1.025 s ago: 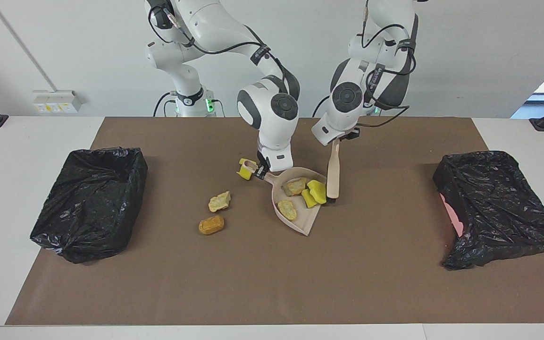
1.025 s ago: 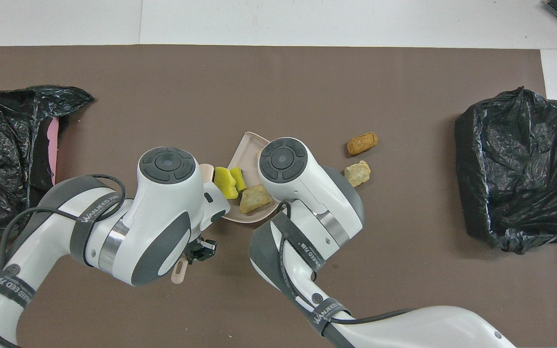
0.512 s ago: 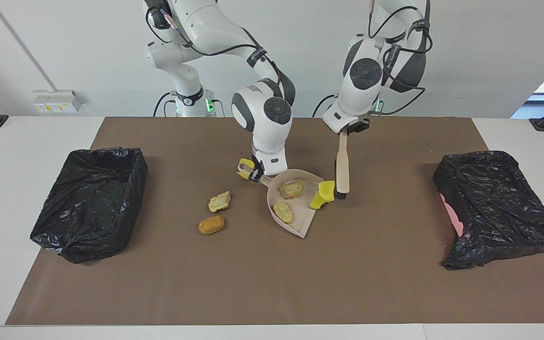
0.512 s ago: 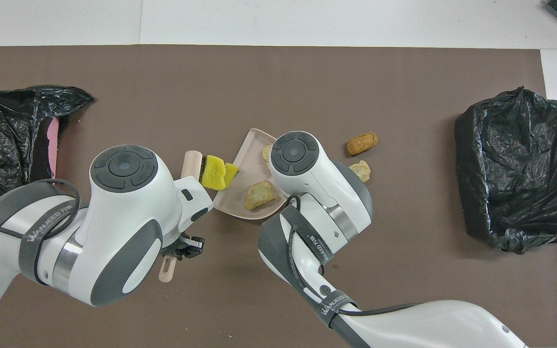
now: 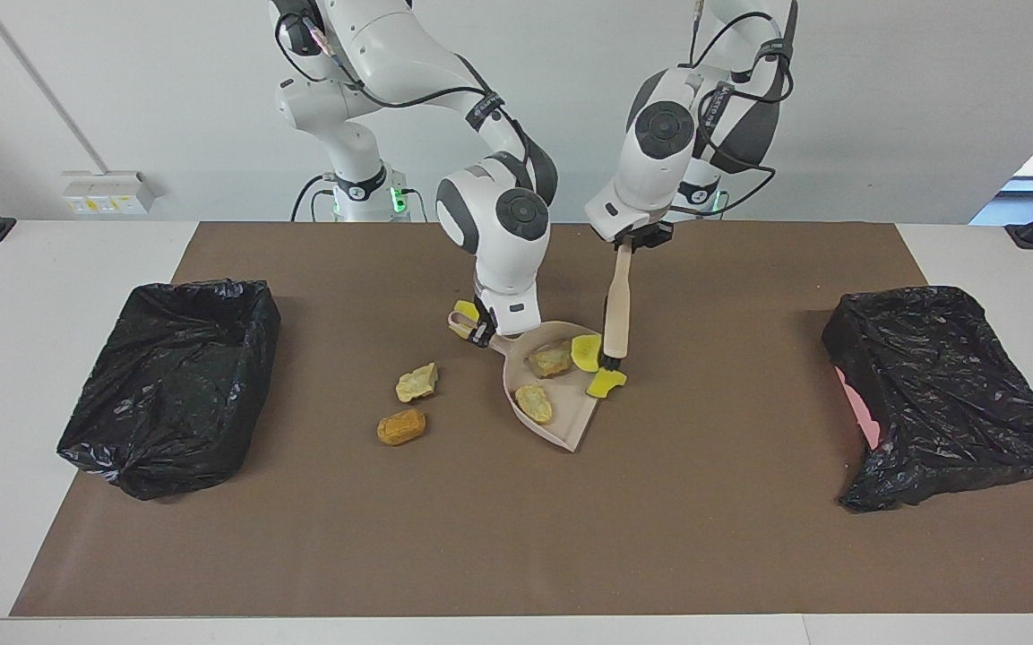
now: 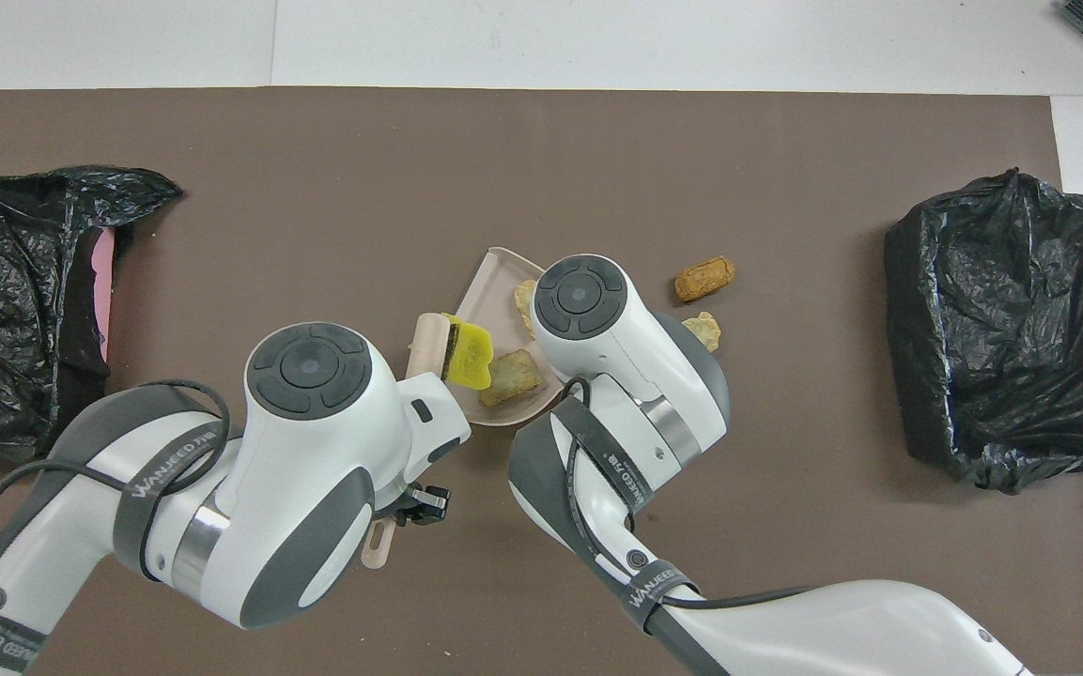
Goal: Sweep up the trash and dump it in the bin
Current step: 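Push the sponges into the dustpan with the brush in the left gripper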
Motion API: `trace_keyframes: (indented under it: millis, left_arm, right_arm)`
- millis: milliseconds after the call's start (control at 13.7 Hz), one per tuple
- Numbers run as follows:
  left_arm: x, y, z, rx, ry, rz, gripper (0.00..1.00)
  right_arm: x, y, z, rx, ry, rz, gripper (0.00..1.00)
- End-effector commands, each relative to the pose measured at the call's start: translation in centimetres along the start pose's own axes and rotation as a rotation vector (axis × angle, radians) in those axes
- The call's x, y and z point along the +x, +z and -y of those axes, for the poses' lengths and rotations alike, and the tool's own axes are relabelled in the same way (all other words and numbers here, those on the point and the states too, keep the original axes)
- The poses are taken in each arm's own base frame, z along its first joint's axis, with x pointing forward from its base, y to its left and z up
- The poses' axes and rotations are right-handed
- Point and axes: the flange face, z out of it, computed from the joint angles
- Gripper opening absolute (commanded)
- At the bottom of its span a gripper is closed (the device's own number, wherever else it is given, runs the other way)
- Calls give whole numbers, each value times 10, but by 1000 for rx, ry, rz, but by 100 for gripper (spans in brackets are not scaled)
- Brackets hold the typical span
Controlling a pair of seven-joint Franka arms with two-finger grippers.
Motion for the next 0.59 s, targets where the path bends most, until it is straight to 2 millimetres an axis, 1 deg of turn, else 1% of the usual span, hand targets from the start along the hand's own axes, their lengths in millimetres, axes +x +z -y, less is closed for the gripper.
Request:
trace_keyframes:
  millis: [0, 73, 220, 366, 439, 512]
  left_arm:
    - [-20, 31, -20, 12, -4, 26, 0]
    - [-30, 40, -21, 24, 3, 49, 0]
    - [-49, 47, -14, 56, 2, 141, 0]
    - [-62, 47, -11, 82, 1, 214, 0]
    - [-65, 47, -11, 89, 1, 233, 0]
    - [-67, 43, -10, 91, 3, 242, 0]
  right_arm:
    - [-14, 18, -2, -20, -26, -39, 0]
    - [-13, 18, 0, -20, -26, -39, 0]
    - [-13, 17, 0, -22, -26, -41, 0]
    - [-13, 17, 1, -21, -27, -40, 0]
    - [-13, 17, 1, -21, -27, -40, 0]
    - [-13, 18, 1, -21, -27, -39, 0]
